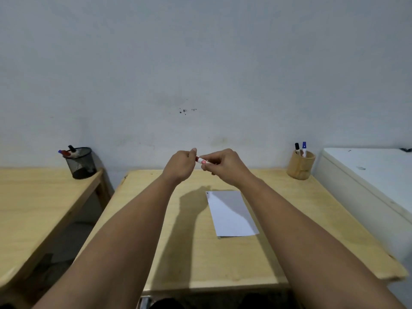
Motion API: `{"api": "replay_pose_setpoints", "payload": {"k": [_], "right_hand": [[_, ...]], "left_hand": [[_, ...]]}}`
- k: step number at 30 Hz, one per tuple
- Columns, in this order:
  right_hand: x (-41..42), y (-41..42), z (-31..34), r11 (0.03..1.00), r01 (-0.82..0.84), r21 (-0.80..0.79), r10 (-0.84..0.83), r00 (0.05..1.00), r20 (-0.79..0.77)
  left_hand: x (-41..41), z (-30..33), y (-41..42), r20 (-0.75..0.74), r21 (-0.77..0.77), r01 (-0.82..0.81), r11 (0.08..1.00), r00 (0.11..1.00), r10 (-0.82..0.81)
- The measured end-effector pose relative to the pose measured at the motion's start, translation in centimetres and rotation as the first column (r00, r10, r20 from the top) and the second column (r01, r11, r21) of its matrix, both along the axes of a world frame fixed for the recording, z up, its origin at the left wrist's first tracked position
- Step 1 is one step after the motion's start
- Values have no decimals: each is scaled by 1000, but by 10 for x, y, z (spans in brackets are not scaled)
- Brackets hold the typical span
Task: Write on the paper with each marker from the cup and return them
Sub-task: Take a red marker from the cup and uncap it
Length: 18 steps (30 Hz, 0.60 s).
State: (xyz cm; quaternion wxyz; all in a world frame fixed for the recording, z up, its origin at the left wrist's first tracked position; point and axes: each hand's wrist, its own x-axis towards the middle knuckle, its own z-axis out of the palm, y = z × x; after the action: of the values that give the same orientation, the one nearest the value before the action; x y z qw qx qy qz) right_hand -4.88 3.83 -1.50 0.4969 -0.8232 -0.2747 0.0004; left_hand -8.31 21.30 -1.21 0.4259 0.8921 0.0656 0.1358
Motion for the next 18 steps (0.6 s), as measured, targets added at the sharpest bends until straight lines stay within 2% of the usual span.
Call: {"api": "replay_pose_setpoints", "payload": {"k": [3,5,6,8,10,12,14,16,18], "right_hand": [[11,0,-15,989,80,-127,-63,989,132],[24,-12,-28,978,160,-137,-141,980,137],[30,-18,-33,978,192,-85,-185,979,85],[40,-27,-41,959,259,113,-243,961,-134],[46,-31,-46,878,334,344,-177,892,-416],[51,-34,-51,780,408,474,-70,810,-582],[54,-38,-55,707,476,524,3,738,-675],[55,-41,-55,597,547,587,103,674,-732],[55,-45,-56,516,577,633,163,659,-734]], "left_hand": [[11,-14,12,-11,-19,-143,989,990,143],[15,-28,29,-31,130,-214,968,975,220],[16,-36,37,-40,268,-204,941,974,223],[19,-54,46,-88,528,-100,843,981,172],[23,-72,45,-180,659,32,751,977,116],[25,-89,37,-238,707,110,699,967,88],[25,-103,31,-229,728,126,674,971,66],[24,-112,29,-202,733,116,671,978,51],[24,-114,29,-184,723,101,684,982,49]]}}
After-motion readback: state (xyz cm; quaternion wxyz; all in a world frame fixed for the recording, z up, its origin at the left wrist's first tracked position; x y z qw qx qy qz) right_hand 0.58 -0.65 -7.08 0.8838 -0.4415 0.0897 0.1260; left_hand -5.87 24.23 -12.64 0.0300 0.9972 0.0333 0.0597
